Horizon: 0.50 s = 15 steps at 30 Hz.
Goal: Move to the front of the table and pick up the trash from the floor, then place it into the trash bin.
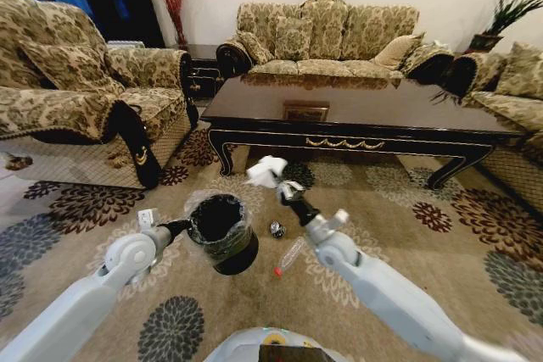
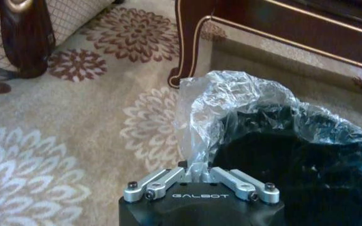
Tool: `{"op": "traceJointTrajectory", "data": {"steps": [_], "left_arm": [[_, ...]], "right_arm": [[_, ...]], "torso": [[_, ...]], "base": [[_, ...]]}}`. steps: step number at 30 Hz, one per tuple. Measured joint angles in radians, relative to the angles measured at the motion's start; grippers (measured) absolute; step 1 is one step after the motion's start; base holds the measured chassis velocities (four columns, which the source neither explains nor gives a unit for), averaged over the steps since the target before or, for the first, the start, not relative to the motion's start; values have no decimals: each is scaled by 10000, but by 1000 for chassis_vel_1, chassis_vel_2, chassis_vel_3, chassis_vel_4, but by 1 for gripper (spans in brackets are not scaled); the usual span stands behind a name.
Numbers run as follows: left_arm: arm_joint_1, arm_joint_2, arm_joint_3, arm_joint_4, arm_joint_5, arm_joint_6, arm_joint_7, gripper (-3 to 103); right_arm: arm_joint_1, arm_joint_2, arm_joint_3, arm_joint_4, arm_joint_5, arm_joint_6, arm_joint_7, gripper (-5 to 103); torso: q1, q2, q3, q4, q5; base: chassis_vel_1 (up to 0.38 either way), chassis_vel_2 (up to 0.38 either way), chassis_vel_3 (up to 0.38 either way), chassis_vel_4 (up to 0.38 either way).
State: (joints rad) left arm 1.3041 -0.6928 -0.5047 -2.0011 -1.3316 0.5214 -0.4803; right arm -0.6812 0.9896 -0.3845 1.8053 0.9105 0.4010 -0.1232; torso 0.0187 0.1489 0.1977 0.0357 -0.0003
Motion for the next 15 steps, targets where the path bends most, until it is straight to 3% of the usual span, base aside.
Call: {"op": "traceJointTrajectory", "data": {"steps": [4,15], "left_arm": [[-607,-107,326,288,-60,-1,3,4],[-1753,-335,1062,916,-76,-13,7,4]], "right_arm": [[407,343,-619,-584,-235,77,-42,0],[810,916,-1704,-1575,-677,383,-537,0]], "torso": [[0,0,0,-10,2],[0,0,0,-6,3]], "base": [[0,0,0,0],[0,0,0,0]]}}
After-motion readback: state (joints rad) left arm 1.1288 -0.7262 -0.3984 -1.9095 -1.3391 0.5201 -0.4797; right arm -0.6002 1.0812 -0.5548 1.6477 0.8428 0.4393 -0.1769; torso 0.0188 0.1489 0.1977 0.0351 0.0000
